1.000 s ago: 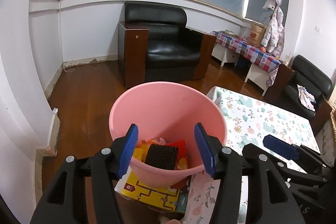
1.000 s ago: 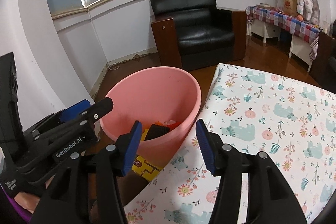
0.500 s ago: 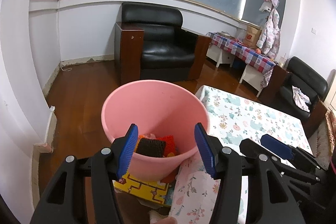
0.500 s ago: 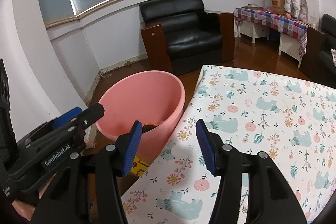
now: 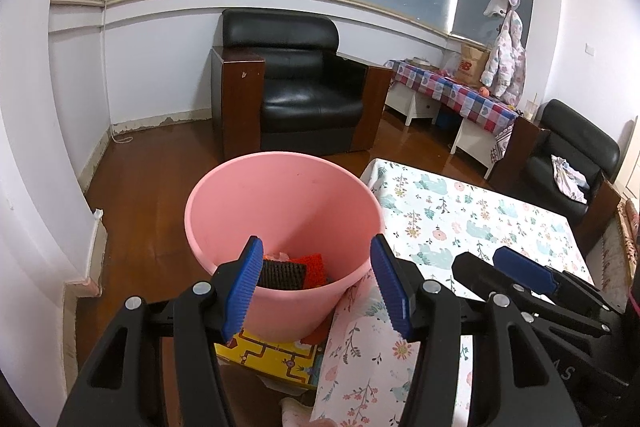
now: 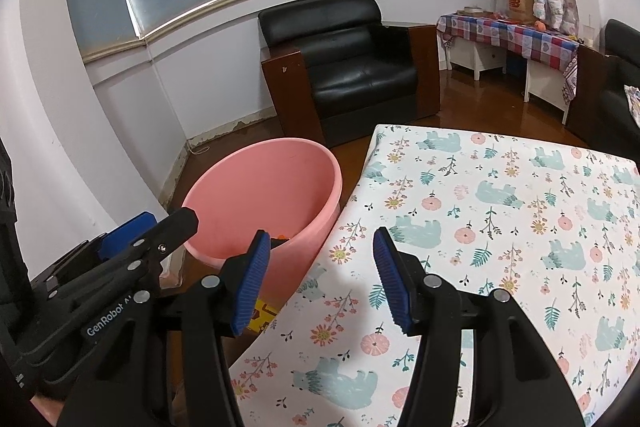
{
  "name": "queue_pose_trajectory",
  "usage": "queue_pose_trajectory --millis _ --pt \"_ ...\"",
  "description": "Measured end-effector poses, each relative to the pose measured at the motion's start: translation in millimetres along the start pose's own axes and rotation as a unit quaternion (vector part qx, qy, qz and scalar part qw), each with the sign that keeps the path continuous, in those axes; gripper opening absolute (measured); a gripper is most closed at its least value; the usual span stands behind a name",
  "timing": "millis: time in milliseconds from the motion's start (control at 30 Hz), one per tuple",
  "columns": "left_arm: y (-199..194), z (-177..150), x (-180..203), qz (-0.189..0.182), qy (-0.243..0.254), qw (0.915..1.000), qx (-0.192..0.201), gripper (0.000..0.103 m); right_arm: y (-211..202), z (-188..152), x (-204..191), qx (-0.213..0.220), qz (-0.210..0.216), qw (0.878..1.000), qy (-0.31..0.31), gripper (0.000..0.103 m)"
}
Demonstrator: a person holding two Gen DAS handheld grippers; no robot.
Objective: Collect trash
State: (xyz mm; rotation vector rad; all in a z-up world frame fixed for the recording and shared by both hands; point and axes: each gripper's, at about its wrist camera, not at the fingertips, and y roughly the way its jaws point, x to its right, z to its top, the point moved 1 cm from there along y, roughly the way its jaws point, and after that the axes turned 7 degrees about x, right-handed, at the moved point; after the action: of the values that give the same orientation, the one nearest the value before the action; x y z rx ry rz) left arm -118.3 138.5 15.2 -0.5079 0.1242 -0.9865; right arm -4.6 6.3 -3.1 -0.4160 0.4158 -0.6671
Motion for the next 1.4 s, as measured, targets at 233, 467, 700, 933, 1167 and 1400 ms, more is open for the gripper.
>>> queue_pose_trajectory --millis 233,467,700,933,1167,1400 --pt "-2.5 -0.1 0.9 0.000 0.003 1.0000 0.001 0.055 -1.3 -0.8 1.4 -0.001 0.000 1.000 0.001 0.054" --pt "-3.1 -0.4 0.8 0.000 0.003 1.0000 0.000 0.055 -1.3 -0.8 1.6 -0.001 0.000 1.000 0.001 0.054" --pt "-3.8 -0.5 0.9 0.000 0.004 1.0000 0.000 0.054 -1.5 -2.7 3.2 -0.002 -0.001 1.000 0.003 0.054" --pt "-3.4 -0.9 1.0 -0.001 0.003 1.0000 0.000 0.054 -1.5 -2.6 3.3 -0.002 -0.001 1.000 0.002 0.054" --pt "-1.5 -0.7 0.8 0.000 0.004 1.0000 -0.001 0.054 -1.5 -3.6 3.8 -0.002 -0.001 1.000 0.004 0.054" --pt "-1.9 -0.5 1.1 -0.001 0.004 1.0000 -0.001 0.053 -1.7 -3.5 3.9 -0.002 -0.001 1.000 0.004 0.054"
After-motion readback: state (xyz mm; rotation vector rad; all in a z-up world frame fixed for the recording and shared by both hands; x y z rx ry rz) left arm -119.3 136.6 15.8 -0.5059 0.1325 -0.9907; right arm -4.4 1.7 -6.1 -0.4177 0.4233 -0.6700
